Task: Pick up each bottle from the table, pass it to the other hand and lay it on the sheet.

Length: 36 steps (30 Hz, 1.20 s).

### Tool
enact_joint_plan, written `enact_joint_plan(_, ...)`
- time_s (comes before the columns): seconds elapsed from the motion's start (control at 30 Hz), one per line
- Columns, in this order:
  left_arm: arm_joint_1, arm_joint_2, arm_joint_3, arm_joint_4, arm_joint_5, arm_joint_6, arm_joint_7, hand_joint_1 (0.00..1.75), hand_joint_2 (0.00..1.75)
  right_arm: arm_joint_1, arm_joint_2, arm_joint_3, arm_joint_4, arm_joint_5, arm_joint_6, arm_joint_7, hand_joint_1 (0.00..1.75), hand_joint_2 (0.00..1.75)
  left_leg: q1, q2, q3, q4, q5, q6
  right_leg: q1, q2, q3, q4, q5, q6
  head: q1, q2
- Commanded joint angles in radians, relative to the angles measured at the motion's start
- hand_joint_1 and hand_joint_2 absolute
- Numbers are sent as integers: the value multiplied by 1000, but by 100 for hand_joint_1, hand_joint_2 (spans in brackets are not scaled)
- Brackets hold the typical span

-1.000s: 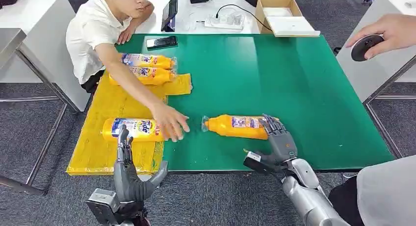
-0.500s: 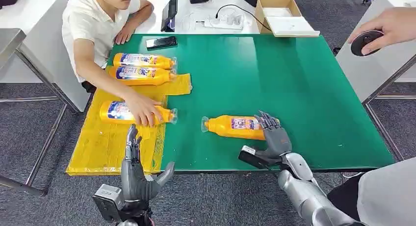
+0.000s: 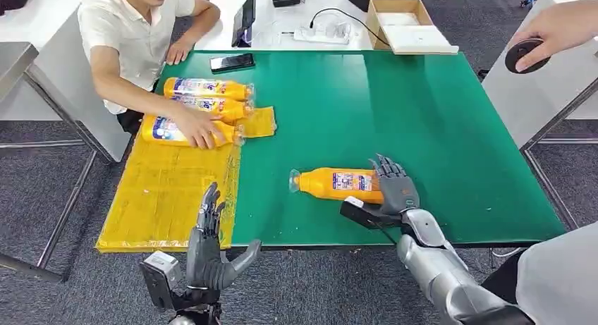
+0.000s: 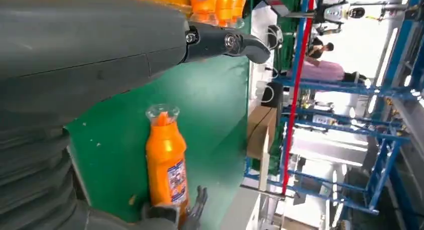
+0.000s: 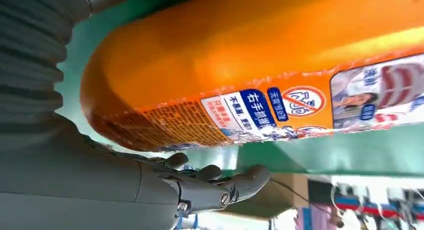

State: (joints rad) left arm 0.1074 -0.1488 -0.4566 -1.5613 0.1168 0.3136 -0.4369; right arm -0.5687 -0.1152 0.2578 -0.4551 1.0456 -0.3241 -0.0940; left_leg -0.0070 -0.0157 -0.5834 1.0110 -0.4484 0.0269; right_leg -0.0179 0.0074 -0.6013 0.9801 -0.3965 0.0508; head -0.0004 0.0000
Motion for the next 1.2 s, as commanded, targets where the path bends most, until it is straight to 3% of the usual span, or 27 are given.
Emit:
enact_joint_plan(0.03, -8, 48, -15, 5, -13, -36, 64, 0, 175, -35, -14, 46, 133, 5, 212, 123, 0, 175, 1, -1, 4, -1, 0, -2, 1, -2, 5, -2, 0, -2, 0, 0)
enact_joint_plan(0.2, -13, 50, -21, 8, -18, -65, 93, 0, 175, -45, -21, 33, 150, 0, 260, 158, 3, 175, 1, -2, 10, -1, 0, -1, 1, -3, 9, -2, 0, -2, 0, 0)
enact_joint_plan(0.23, -16, 49, -19, 11, -18, -67, 96, 0, 175, -46, -20, 24, 153, -9, 269, 147, 45, 175, 2, -3, 10, -2, 1, -2, 2, -4, 9, -3, 0, -3, 0, 0)
enact_joint_plan(0.27, -17, 49, -17, 12, -17, -67, 97, 0, 175, -43, -17, 16, 154, -17, 272, 141, 134, 175, 1, -3, 11, -1, 1, -2, 2, -4, 9, -3, 0, -2, 0, 0)
enact_joint_plan(0.3, -18, 50, -16, 13, -17, -68, 98, 0, 175, -38, -13, 13, 156, -21, 274, 137, 154, 175, 2, -3, 11, -2, 1, -2, 2, -5, 8, -4, 1, -3, 0, 0)
enact_joint_plan(0.37, -21, 51, -11, 16, -17, -69, 102, 0, 175, -26, -4, -8, 156, -45, 276, 97, 171, 175, 2, -1, 12, -2, 1, -2, 3, -3, 7, -5, 1, -3, 0, 0)
enact_joint_plan(0.53, -25, 57, -9, 17, -18, -73, 102, 0, 175, -7, 6, -38, 153, -85, 276, 27, 171, 175, 2, -2, 15, -2, 1, 0, 2, -4, 15, -5, 1, -2, 0, 0)
enact_joint_plan(0.77, -23, 64, 3, 0, -7, -77, 89, 0, 175, 17, 44, -147, 126, -248, 308, -184, 175, 175, 2, -1, 15, -2, 0, -1, 3, -3, 16, -5, 1, -2, 0, 0)
enact_joint_plan(0.87, -23, 64, 10, -7, -6, -75, 89, 0, 175, 21, 53, -159, 114, -270, 307, -204, 175, 175, 3, 2, 14, -2, -1, -2, 3, -1, 15, -5, 1, -2, 0, 0)
enact_joint_plan(0.97, -11, 59, 26, -20, -2, -63, 82, 0, 175, 41, 73, -190, 64, -345, 285, -318, 175, 175, 3, 5, 14, -1, -2, -1, 3, 3, 14, -4, 1, -1, 0, 0)
enact_joint_plan(1.1, 23, 34, 63, -58, 45, -11, 68, 0, 175, 116, 144, -196, -161, -485, 268, -430, 175, 175, 4, 7, 13, -2, -1, -2, 4, 3, 12, -5, 2, -3, 0, 0)
enact_joint_plan(1.2, 41, 30, 54, -89, 103, -19, 60, 0, 175, 223, 185, -135, -431, -596, 255, -415, 175, 175, 3, 11, 11, -1, -3, -2, 3, 7, 9, -2, 1, -2, 0, 0)
